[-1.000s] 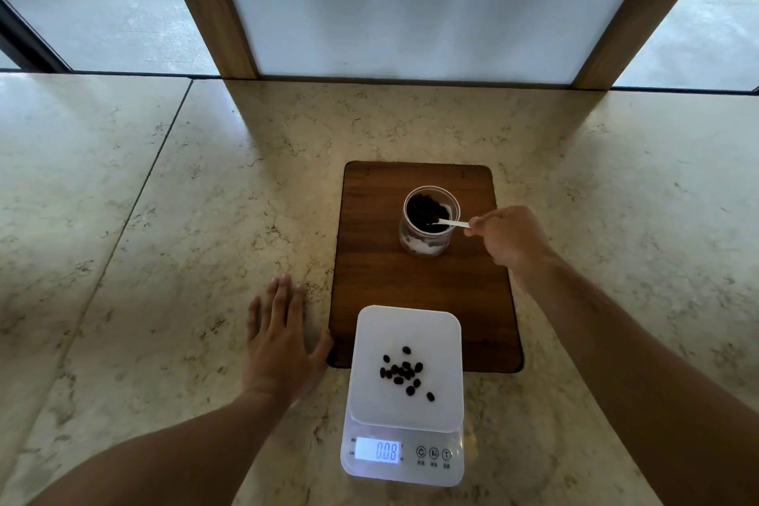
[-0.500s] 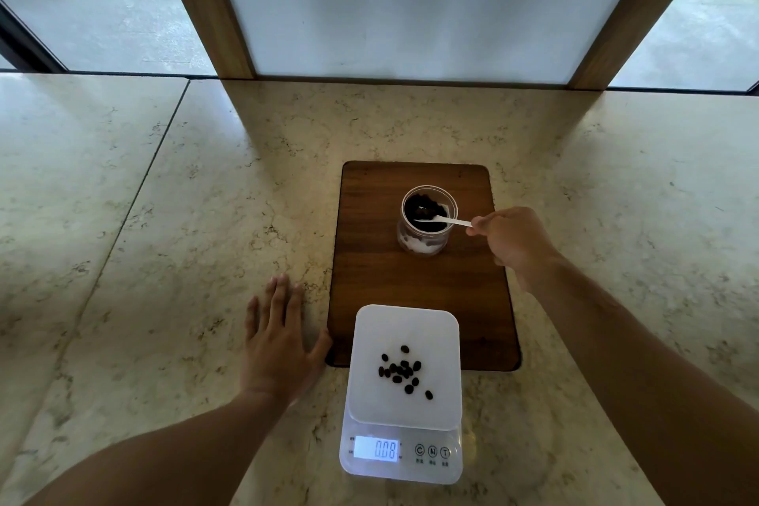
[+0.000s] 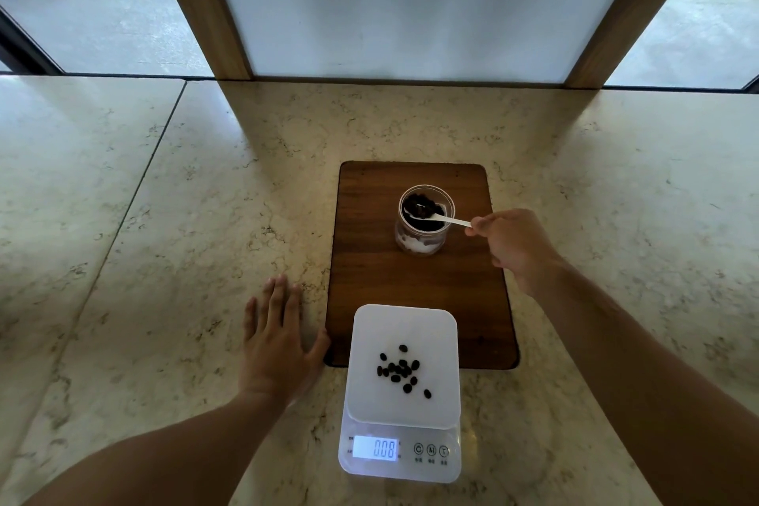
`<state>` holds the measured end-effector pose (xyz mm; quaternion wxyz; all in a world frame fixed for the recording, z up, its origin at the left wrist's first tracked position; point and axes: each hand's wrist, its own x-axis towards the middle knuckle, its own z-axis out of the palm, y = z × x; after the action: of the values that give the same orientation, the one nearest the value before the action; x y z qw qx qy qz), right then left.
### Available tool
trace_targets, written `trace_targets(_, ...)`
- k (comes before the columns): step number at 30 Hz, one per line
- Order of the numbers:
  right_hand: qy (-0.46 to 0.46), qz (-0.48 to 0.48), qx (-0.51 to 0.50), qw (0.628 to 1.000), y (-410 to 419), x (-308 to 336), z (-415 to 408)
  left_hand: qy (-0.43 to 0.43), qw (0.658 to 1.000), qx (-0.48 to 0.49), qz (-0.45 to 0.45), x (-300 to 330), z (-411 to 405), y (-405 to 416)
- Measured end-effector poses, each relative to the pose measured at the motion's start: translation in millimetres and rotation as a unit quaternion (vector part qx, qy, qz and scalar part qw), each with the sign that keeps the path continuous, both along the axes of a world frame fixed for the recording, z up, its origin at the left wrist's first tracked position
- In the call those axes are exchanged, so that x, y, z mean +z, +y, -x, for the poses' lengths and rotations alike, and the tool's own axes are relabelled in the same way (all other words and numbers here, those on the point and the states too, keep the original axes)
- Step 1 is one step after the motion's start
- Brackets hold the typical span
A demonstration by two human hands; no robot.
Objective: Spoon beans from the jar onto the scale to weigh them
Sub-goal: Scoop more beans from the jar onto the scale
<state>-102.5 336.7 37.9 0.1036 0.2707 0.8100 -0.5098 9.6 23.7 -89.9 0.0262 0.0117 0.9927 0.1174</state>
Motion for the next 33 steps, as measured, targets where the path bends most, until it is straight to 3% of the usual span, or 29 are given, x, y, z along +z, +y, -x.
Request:
trace_targets(26,0.032,0.052,0.043,0.997,21,2,-38,0.007,1.0,0.001,0.012,-5,1,-1)
trace_targets(33,0.033,0.034,0.11,0.993,24,-6,-66,0.013,1.0,0.006,0.009,-5,1,-1)
